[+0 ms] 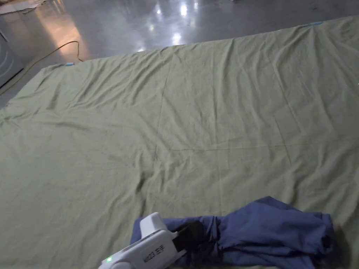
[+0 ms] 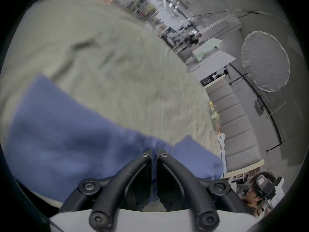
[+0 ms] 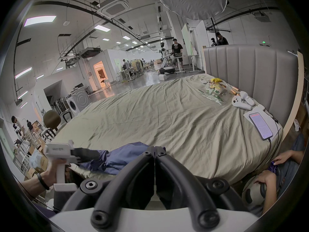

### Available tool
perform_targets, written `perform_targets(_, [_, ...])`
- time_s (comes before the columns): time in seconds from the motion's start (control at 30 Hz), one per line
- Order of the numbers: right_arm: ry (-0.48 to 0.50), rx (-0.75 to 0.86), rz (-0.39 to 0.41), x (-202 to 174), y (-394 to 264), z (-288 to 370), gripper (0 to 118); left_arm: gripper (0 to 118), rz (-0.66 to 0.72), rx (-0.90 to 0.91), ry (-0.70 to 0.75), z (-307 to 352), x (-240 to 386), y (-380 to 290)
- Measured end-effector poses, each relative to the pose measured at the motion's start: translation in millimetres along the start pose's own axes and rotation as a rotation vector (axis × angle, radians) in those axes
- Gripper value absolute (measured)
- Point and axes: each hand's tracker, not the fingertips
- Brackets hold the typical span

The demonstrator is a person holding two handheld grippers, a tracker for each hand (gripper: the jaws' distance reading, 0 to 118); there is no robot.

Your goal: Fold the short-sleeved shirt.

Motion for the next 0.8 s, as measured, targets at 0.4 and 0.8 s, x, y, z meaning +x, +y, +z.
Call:
perform_targets(0.4, [0.045,-0.015,-0.058,-6,2,-17,1,94,0.439,0.067,-0.121,117,-165,100])
perform_targets(0.8, [0.002,-0.061,-0.084,-3,2,-12,1,23,0.511,-0.002,-0.216,103,-157,95])
